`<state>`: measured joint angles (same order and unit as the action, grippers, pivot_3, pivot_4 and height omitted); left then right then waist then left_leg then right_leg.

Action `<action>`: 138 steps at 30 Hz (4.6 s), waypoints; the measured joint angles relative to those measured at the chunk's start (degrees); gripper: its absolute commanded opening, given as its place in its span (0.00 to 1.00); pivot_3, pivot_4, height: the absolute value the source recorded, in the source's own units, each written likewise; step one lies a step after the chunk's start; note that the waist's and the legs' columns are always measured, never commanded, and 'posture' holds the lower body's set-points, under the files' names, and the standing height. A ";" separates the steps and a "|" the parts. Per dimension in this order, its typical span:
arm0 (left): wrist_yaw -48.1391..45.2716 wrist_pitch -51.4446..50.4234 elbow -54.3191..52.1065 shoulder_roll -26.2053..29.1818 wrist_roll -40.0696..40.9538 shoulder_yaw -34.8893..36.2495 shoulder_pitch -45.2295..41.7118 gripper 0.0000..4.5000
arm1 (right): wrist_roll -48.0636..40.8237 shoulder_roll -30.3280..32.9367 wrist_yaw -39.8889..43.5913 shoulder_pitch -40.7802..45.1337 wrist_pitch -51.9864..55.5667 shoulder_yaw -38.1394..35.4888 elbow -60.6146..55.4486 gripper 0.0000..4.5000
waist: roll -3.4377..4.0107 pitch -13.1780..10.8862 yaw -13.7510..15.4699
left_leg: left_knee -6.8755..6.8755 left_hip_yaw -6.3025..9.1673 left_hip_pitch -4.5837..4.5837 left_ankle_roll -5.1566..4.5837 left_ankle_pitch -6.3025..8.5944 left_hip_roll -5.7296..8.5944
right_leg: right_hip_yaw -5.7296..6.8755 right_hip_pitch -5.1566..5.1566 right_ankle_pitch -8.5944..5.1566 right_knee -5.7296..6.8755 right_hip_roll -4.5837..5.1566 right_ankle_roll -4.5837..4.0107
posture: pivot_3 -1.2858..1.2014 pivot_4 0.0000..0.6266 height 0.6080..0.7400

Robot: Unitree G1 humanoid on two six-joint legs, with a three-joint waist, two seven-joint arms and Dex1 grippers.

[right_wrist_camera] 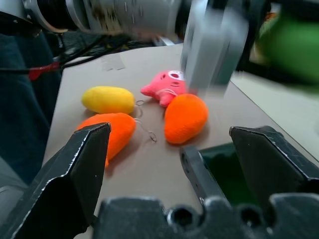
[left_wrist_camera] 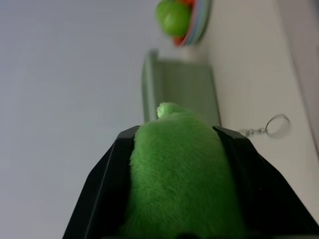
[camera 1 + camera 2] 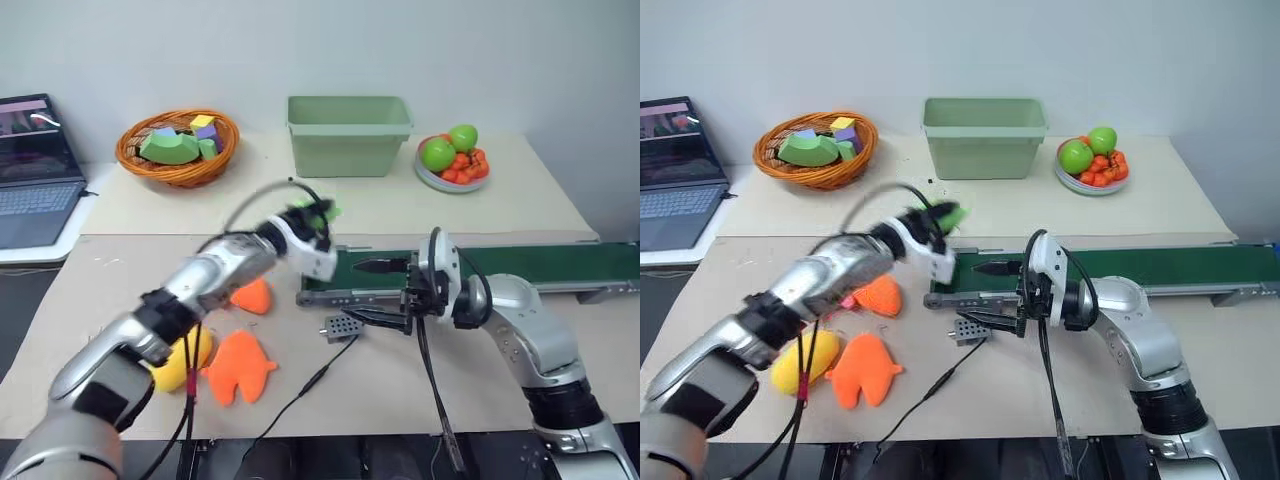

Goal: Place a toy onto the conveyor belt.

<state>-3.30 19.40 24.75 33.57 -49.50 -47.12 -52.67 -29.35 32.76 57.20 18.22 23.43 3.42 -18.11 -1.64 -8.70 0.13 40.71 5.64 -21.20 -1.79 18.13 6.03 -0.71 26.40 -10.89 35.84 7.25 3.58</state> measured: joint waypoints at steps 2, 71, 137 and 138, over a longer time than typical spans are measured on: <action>3.94 4.41 5.81 -1.71 -4.09 -2.61 -1.36 0.51 | -0.06 0.04 -1.38 -1.29 0.01 -0.92 -1.69 1.00 | -0.03 -0.02 -0.02 | 0.04 0.01 -0.02 -0.01 0.00 -0.01 | 0.02 0.01 0.00 0.01 -0.01 0.01 | 0.52 0.24 0.91; -14.85 -47.13 -39.00 -9.90 52.41 72.34 32.37 0.98 | -3.33 3.46 -4.68 -0.81 1.91 -3.09 -2.96 1.00 | 0.00 0.00 -0.81 | 0.46 0.03 0.13 -0.06 0.00 -0.05 | -0.05 -0.12 0.01 0.13 0.01 0.06 | 0.52 0.24 0.91; -46.50 -49.17 -47.27 4.91 85.62 61.82 50.36 0.98 | -3.41 5.05 -7.24 -5.38 3.55 -8.99 -0.24 1.00 | 0.13 0.03 -0.71 | 0.12 -0.04 0.40 -0.03 0.00 -0.13 | -0.17 -0.26 -0.02 0.02 -0.06 -0.05 | 0.52 0.24 0.91; -45.99 -49.17 -47.31 4.61 85.63 61.97 50.47 0.98 | -3.40 5.05 -7.22 -5.34 3.55 -8.95 -0.23 1.00 | 0.13 0.03 -0.72 | 0.12 -0.04 0.40 -0.03 0.00 -0.13 | -0.17 -0.26 -0.02 0.02 -0.06 -0.05 | 0.52 0.24 0.91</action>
<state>-49.28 -29.77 -22.55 38.18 36.13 14.85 -2.20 -32.75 37.81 49.98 12.88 26.98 -5.53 -18.34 -1.51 -8.67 -0.58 40.83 5.60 -20.79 -1.82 18.14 5.89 -0.87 26.14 -10.91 35.85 7.18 3.53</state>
